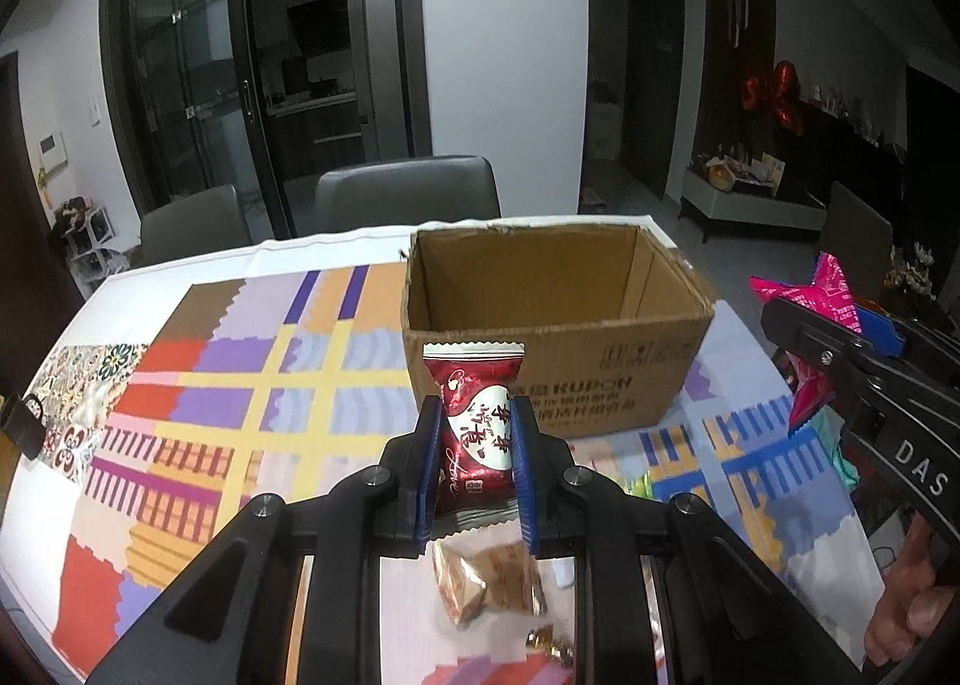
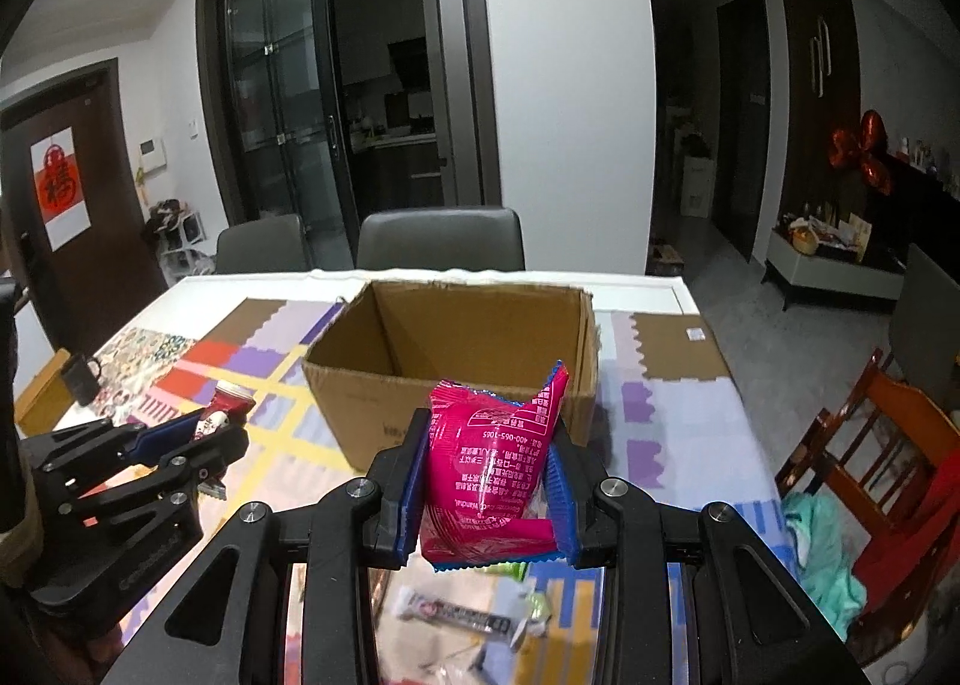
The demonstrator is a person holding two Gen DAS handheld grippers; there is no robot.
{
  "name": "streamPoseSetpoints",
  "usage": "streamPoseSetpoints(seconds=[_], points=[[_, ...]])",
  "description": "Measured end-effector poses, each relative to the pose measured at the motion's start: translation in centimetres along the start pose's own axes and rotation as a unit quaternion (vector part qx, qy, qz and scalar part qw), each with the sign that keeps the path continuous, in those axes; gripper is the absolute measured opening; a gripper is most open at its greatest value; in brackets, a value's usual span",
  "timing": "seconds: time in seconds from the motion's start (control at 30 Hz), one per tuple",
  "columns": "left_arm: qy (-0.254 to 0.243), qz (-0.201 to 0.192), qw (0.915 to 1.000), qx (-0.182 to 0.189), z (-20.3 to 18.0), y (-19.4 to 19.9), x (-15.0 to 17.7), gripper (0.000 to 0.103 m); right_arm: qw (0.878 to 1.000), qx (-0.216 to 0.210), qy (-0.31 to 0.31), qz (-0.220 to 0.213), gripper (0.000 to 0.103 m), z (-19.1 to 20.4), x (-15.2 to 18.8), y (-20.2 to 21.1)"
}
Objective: Organize snacks
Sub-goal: 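Carry the red cake and pink bag with both tools over the cardboard box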
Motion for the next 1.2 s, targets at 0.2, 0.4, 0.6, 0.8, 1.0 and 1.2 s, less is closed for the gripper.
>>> streamPoseSetpoints(seconds=[0.2, 0.4, 0.6, 0.8, 1.0, 1.2], points=[[0.001, -0.015, 0.9999, -0.002, -0.4, -0.6, -2.3, 0.023, 1.0, 0.008, 0.008, -0.018, 0.036, -0.3, -2.0, -0.2], [0.001, -0.03, 0.9996, -0.005, -0.6, -1.3, -4.6, 0.023, 0.999, 0.011, 0.015, -0.029, 0.036, -0.3, -3.8, -0.9], [0.001, -0.029, 0.9996, 0.002, -0.8, -2.7, -6.7, 0.023, 0.999, 0.022, 0.017, -0.034, 0.036, -0.8, -5.5, -2.2], [-0.001, -0.031, 0.9995, 0.003, -1.0, -4.3, -8.3, 0.023, 0.999, 0.024, 0.02, -0.03, 0.036, -1.1, -6.8, -3.7], [-0.009, -0.032, 0.9994, 0.007, -1.5, -5.8, -9.3, 0.023, 0.999, 0.029, 0.022, -0.03, 0.036, -1.3, -7.6, -5.0], [-0.01, -0.025, 0.9996, 0.011, -2.0, -7.3, -9.7, 0.023, 0.999, 0.04, 0.026, -0.021, 0.036, -1.9, -8.3, -6.9]])
Point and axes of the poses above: each gripper's, at about its wrist camera, not at the fingertips, and y roughly against the way its jaws point, z to its left, x to its underside, the point moved 5 cm from there along -y, roughly the way its jaws point, and after that the axes turned 12 degrees about y, right-handed, at the moved point
